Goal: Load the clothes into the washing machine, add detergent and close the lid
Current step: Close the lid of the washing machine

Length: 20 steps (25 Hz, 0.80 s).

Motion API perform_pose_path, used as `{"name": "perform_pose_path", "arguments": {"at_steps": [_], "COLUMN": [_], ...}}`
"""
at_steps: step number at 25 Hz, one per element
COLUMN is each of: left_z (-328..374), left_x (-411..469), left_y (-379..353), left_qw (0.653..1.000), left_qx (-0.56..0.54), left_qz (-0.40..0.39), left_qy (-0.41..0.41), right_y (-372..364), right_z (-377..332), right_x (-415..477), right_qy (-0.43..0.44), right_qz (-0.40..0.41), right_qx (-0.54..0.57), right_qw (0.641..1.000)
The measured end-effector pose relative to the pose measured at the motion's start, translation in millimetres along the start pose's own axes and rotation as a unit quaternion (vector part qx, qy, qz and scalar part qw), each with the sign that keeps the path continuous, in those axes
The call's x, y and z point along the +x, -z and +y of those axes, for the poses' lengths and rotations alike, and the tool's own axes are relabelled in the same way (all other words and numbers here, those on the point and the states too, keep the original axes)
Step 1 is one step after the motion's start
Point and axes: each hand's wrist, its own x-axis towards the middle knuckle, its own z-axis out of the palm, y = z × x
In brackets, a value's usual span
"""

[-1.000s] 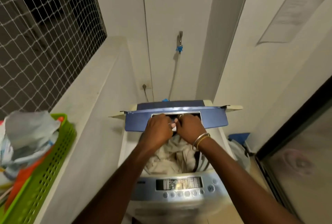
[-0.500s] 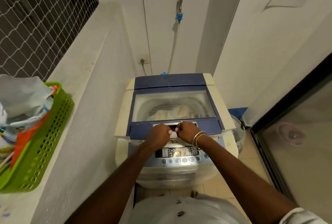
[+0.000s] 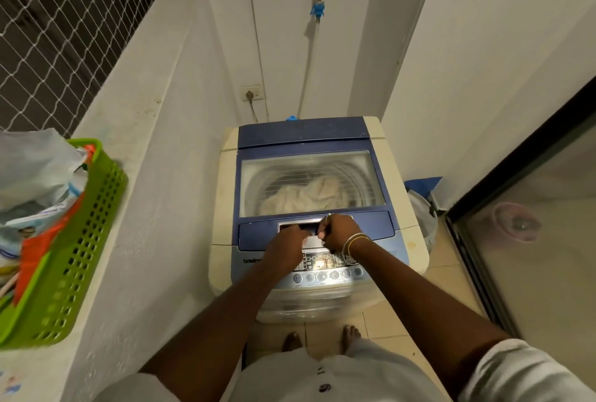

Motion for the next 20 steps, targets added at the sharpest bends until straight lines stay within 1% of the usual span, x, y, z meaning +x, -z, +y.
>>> {"name": "perform_pose_path", "arguments": {"at_steps": [1,3,6,8,9,11,15,20], "left_z": [2,3,-1,-4,-4,0,20,54], "left_x": [-2,-8,-25,-39,-46,-60,-86,-128], "left_y": [-1,-3,-11,-19,-23,-33,-49,-64], "left_qw": [1.000,0.999,0.997,0.998,0.997,0.995,0.997,0.998], "left_qx": [-0.004,-0.021,-0.022,0.026,0.056,0.090,0.062,0.037], "left_qz": [0.007,0.033,0.071,0.061,0.051,0.032,0.033,0.035], "left_qy": [0.000,-0.002,-0.020,-0.020,-0.018,-0.002,0.042,0.044], "right_y": [0,-2,-12,-24,-30,-44,-53,-59], "right_z": [-2,-5,-1,10,17,31,50,72], "right_x": [0,-4,-21,-36,-43,-55,-87,-133], "right_qy": [-0.001,0.012,0.056,0.096,0.118,0.145,0.135,0.137], "right_qz": [0.005,0.019,0.121,0.162,0.163,0.131,0.078,0.064], "right_qx": [-0.009,-0.063,-0.123,-0.129,-0.140,-0.170,-0.150,-0.136], "right_qw": [1.000,0.998,0.983,0.974,0.970,0.966,0.976,0.979]}}
